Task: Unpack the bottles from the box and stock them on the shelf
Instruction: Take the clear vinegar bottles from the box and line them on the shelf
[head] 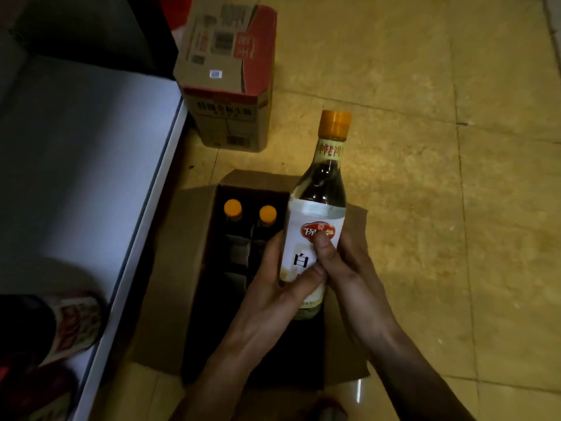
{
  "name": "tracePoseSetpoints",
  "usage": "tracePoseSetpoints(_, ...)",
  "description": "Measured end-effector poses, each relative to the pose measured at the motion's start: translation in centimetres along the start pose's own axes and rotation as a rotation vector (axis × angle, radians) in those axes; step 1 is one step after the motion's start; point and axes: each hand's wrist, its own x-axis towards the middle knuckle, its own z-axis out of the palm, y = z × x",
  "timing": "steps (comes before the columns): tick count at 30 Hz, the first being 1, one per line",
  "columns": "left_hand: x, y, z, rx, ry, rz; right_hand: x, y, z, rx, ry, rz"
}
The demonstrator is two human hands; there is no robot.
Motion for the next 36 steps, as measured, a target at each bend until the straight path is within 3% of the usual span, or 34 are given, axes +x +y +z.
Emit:
tracePoseSetpoints(14, -7.0, -4.3, 1.3, -0.029, 0.13, -0.198, -7.6, 3.4, 0.1, 0.134, -0.023, 0.206)
tracePoseSetpoints(23, -12.7, -2.3, 0.5, 0.056, 0.004, -0.255, -13.5, 1.9, 0.3, 0.132, -0.017, 0.217)
tracePoseSetpoints(29, -19.2, 5.2, 3.3, -0.012, 0.012, -0.306, -18.9, -6.1, 0.1, 0.043, -0.031, 0.237)
tracePoseSetpoints(36, -26.9, 19.9, 4.7, 0.028, -0.042, -0.239, -25.1, -21.7, 0.9, -0.012, -0.128, 0.183)
